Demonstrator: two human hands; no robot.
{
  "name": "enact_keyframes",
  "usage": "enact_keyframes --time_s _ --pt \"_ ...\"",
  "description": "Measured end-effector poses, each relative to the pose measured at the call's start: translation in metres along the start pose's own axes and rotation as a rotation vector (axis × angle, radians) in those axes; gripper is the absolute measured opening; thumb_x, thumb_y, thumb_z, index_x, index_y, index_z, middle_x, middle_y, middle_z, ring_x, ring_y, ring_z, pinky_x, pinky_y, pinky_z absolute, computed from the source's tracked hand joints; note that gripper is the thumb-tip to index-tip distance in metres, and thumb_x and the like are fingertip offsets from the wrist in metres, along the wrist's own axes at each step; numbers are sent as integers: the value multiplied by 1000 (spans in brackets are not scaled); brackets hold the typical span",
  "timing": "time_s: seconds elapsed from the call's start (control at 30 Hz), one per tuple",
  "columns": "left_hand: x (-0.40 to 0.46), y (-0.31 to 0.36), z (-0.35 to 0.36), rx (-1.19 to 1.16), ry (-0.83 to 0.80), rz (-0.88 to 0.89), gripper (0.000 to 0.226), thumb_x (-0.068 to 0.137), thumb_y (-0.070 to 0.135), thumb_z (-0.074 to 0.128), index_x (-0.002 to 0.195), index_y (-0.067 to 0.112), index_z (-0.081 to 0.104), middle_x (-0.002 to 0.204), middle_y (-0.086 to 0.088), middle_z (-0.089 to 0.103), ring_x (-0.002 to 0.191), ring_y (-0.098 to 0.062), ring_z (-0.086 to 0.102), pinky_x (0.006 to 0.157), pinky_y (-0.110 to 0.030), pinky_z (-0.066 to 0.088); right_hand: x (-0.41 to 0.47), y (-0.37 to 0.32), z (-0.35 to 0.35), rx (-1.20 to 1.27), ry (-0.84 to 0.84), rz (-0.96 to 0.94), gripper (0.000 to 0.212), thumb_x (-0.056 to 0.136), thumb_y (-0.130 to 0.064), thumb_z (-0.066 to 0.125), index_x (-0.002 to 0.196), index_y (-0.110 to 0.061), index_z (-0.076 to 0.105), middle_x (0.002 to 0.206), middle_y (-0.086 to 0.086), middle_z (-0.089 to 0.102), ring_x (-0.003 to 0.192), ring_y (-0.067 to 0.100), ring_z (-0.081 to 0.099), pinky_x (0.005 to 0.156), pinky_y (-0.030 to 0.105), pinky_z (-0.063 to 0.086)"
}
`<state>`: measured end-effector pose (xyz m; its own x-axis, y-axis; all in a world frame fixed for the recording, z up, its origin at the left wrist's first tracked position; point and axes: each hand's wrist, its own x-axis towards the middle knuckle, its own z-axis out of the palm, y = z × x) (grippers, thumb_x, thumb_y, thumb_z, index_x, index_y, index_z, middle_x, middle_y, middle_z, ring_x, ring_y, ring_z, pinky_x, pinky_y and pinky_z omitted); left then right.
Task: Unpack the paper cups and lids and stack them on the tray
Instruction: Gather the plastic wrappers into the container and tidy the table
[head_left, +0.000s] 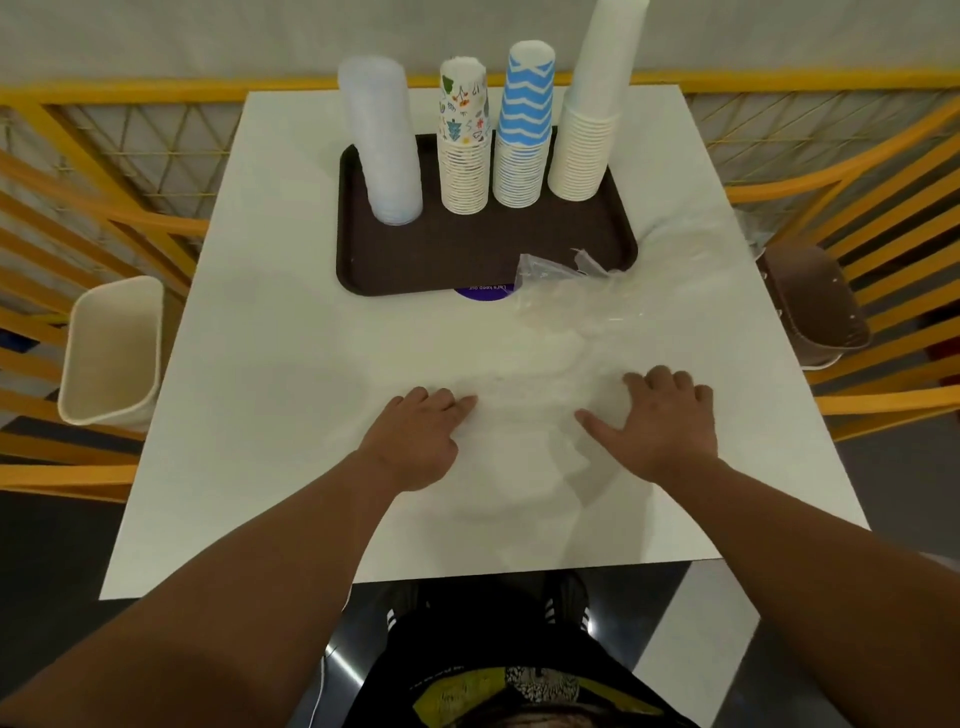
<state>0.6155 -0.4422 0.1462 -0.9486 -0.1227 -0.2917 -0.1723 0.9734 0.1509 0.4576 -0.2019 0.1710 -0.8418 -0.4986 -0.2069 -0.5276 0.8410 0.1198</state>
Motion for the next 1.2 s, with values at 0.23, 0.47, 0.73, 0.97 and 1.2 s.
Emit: enact_keyframes --time_s 0.23,0.47,0.73,0.97,1.2 --pt "0 -4 2 -14 -9 45 61 95 22 39 154 28 25 131 3 46 111 -23 42 99 -33 35 -12 -55 20 249 9 -672 66 92 -49 45 150 -20 36 155 4 37 144 26 32 115 40 24" --pt "-26 -21 14 -153 212 76 45 93 29 35 114 9 69 101 -4 66 96 -27 57 91 -40 51 -9 -30 37 394 254 -567 24 91 -24 58 94 -6 74 93 11 72 85 34 66 77 40 56" --pt "-2 -13 -1 -399 244 -232 29 100 16 44 128 10 50 114 -11 59 95 -31 59 78 -32 44 25 -51 6 436 -20 -36 36 102 -42 40 91 -11 55 75 8 55 75 35 57 63 34 43" --pt "9 -1 2 -94 301 -65 47 93 5 50 139 16 50 152 -9 38 135 -32 39 110 -42 33 38 -57 10 342 -99 20 34 99 -49 42 91 -19 55 81 5 57 77 28 55 66 31 42" --pt "10 9 17 -23 -27 36 51 107 29 17 156 29 2 163 10 -8 150 -15 -13 121 -35 -9 46 -26 5 97 14 156 37 101 -47 33 107 -20 58 99 8 64 100 30 55 88 42 35"
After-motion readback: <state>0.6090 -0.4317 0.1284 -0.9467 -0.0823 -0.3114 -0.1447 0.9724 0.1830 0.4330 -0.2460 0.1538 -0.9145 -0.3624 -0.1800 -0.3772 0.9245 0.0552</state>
